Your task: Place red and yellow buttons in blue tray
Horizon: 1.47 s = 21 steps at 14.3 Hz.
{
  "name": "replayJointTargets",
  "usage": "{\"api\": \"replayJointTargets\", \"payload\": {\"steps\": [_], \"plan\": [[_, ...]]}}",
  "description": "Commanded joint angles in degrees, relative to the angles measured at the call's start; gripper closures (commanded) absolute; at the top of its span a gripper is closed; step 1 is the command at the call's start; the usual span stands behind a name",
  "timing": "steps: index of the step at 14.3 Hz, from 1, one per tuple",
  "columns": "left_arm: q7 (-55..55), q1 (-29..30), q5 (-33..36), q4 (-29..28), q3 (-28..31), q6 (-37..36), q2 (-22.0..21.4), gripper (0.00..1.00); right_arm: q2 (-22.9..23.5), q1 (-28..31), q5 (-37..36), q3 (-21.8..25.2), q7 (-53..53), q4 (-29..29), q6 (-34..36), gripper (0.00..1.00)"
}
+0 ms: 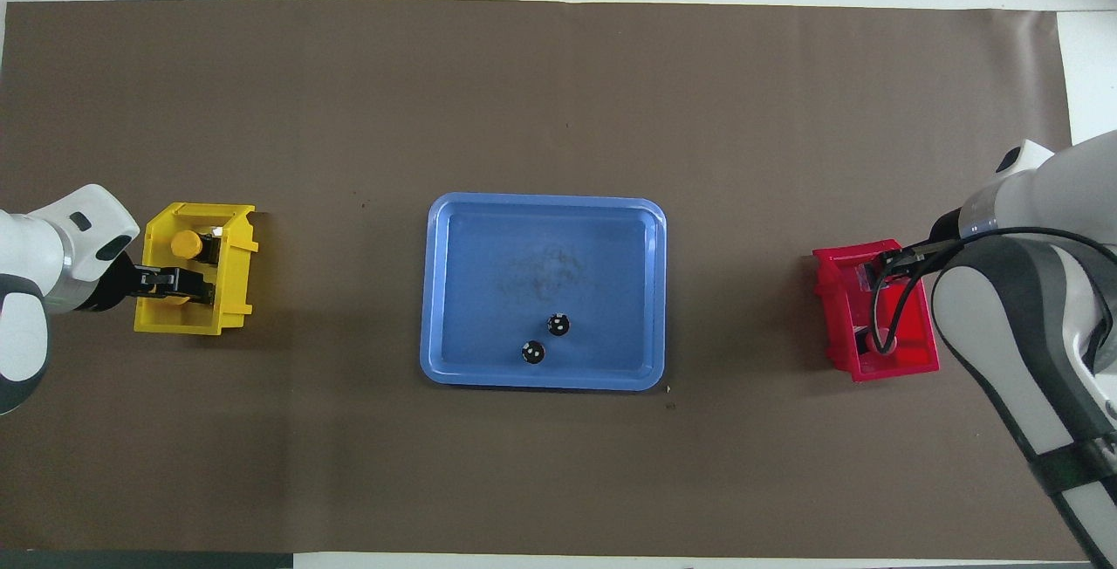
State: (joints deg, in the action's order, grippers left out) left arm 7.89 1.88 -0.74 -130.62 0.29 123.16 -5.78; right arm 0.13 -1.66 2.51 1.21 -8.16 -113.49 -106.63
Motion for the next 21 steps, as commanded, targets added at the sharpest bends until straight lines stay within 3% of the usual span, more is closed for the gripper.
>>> {"api": "replayJointTargets", "payload": {"steps": [1, 4, 8, 11, 13, 19, 21], "plan": [[1.1, 0.9, 1.0, -0.9, -0.1, 3.2, 0.8, 0.28, 7.2, -6.3, 0.7, -0.4, 8.7, 13.6, 5.7, 0.82], [1.1, 1.0, 1.0, -0.9, -0.1, 5.6, 2.1, 0.32, 10.7, -18.1, 0.7, -0.5, 25.2, 20.0, 2.1, 0.87], [1.0, 1.0, 0.9, -0.9, -0.1, 6.2, 2.8, 0.33, 14.4, -28.3, 0.8, -0.7, 41.8, 19.0, -6.2, 0.86], [0.7, 1.0, 1.0, -1.0, -0.2, 6.0, 2.7, 0.33, 14.8, -29.9, 0.7, -0.7, 42.3, 12.9, -13.8, 0.86], [0.5, 1.0, 0.9, -1.3, -0.2, 6.1, 2.7, 0.35, 16.7, -30.6, 0.7, -0.7, 42.4, 12.4, -16.5, 0.89], [0.5, 1.0, 1.0, -3.1, -0.2, 6.0, 1.9, 0.38, 19.7, -34.2, -0.2, -0.6, 43.8, 12.1, -17.1, 0.85], [0.4, 1.0, 0.9, -3.1, -0.1, 6.0, 1.9, 0.43, 19.8, -34.0, -0.2, -0.6, 43.3, 11.9, -17.7, 0.85]]}}
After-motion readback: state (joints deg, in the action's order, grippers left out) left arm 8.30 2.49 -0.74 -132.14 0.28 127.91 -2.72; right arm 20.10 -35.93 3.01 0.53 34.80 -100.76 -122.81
